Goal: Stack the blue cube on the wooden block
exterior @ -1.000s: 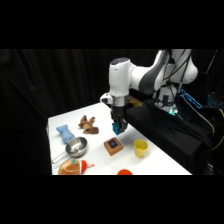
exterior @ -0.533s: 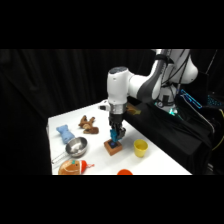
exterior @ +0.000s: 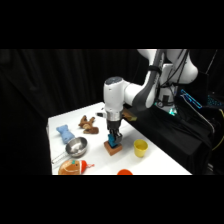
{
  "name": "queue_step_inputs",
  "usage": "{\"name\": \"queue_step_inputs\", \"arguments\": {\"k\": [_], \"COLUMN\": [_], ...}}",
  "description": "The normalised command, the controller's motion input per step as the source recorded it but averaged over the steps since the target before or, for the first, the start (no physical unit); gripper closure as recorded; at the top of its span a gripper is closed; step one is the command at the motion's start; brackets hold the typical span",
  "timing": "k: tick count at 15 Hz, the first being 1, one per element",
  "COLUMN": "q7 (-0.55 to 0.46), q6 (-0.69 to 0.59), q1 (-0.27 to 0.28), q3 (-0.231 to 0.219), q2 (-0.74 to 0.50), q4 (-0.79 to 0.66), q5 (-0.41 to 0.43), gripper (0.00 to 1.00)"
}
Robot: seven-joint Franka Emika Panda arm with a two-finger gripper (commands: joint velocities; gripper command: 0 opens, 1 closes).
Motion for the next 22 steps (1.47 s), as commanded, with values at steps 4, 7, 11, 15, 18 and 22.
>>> {"name": "queue_step_inputs", "arguments": {"k": [4,7,11,15,18,22], "q7": [-0.02,-0.03,-0.03,-0.01,0.07,0.06], "q6": [0.16,0.19,0.17,0.07,-0.07,-0.12], "q1": [0.034,0.024,0.04,0.07,0.127,0.109], "q3": [-0.061,-0.035,0.002,0.015,-0.053,-0.064], "q2": [0.11,0.08,0.01,-0.1,-0.25,-0.36], "q4": [0.08,0.02,-0.04,-0.1,-0.14,-0.16], "q5": [0.099,0.135,0.161,0.153,0.062,0.023], "gripper": [0.77,0.77,0.77,0.19,0.0,0.0]}}
